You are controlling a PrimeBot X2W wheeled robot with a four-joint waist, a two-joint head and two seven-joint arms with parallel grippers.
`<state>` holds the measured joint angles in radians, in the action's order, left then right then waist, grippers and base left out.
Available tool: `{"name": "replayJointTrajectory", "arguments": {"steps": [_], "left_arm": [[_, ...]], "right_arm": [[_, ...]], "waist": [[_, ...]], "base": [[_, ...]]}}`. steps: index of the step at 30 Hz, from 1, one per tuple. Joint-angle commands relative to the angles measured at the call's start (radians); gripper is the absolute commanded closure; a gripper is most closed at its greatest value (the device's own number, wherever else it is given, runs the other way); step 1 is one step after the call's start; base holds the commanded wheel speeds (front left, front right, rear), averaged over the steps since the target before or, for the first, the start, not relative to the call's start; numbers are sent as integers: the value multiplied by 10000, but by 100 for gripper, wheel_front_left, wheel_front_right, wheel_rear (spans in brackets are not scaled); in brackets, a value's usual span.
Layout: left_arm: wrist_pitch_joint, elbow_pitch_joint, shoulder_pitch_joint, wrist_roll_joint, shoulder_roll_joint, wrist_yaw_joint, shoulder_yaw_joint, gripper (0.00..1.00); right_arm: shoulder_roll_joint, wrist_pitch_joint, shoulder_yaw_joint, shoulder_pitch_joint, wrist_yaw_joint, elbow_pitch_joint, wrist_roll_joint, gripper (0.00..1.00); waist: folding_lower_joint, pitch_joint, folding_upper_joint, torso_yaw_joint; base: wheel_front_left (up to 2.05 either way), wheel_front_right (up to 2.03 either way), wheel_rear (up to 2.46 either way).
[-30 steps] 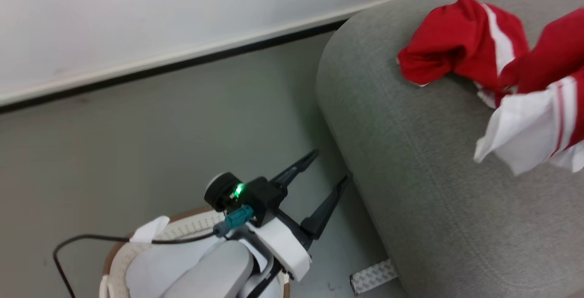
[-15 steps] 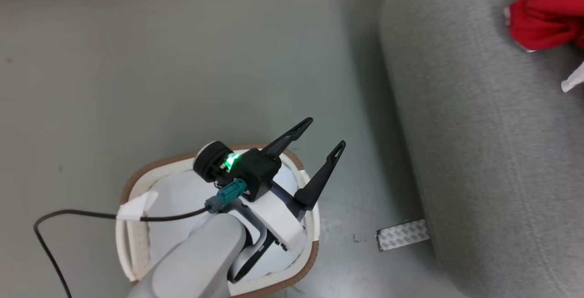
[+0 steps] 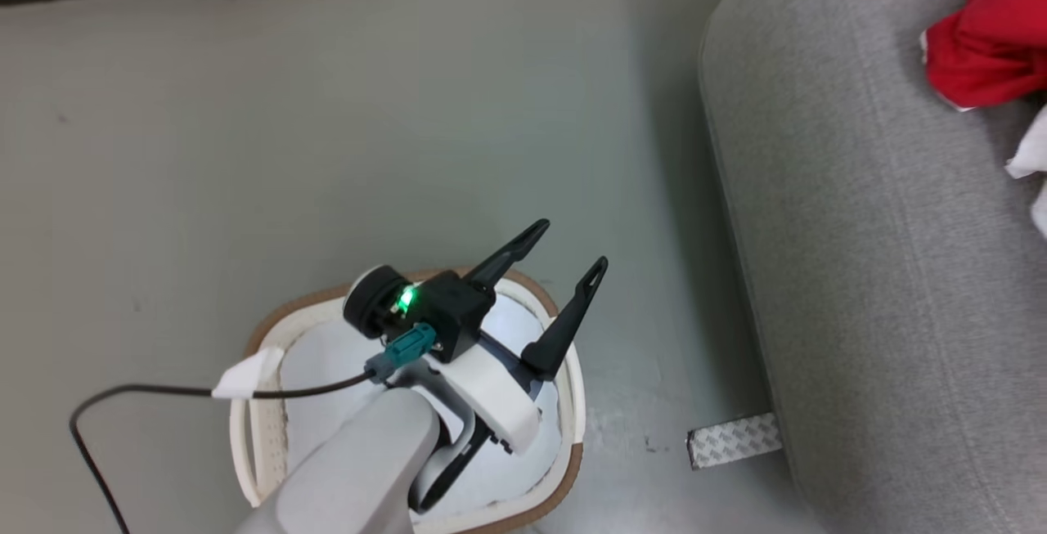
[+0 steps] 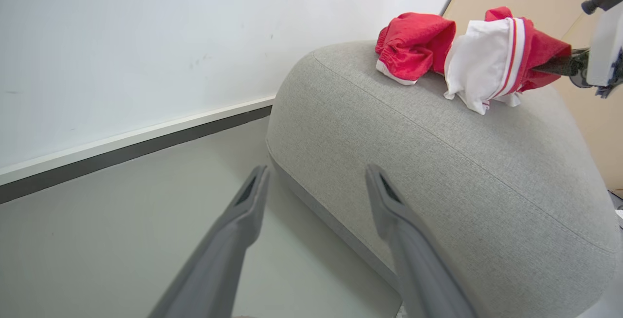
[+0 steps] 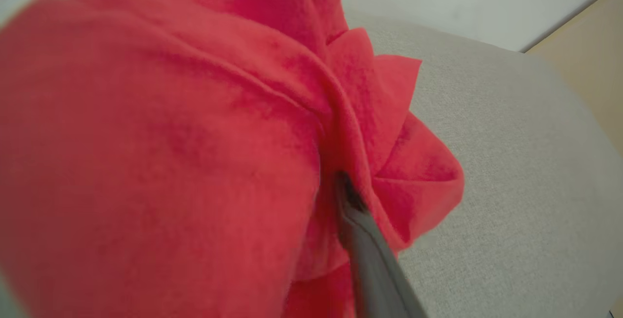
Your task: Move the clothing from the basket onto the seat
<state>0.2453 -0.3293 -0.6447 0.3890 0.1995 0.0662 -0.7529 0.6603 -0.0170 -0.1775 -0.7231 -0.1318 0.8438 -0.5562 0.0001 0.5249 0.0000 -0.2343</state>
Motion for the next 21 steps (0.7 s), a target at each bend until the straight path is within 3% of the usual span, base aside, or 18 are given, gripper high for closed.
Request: {"name": "replayJointTrajectory", "arguments": {"steps": [1, 7, 12, 16, 21], "left_arm": [[46, -93, 189, 75, -27, -20, 26, 0], [148, -366, 627, 318, -93, -62, 195, 0], [199, -405, 1166, 483, -102, -212, 547, 0], [191, -172, 1665, 646, -37, -398, 1067, 0], [187, 194, 2382, 817, 76, -658, 1916, 0]], "right_arm": [[123, 87, -260, -109, 23, 10, -38, 0], [372, 861, -1655, 217, 24, -432, -250, 0], [845, 1458, -2547, 609, 24, -1533, -581, 0], [1345, 1044, -2708, 892, 24, -2745, -554, 0], [1398, 578, -2388, 1537, 24, -4105, -920, 0]], "waist": [[-1, -283, 0, -97], [-1, -1376, 0, -308], [-1, -2521, 0, -309], [-1, -3279, 0, -135], [-1, -4137, 0, 251]], "base": [[0, 0, 0], [0, 0, 0], [0, 0, 0], [0, 0, 0], [0, 0, 0]]}}
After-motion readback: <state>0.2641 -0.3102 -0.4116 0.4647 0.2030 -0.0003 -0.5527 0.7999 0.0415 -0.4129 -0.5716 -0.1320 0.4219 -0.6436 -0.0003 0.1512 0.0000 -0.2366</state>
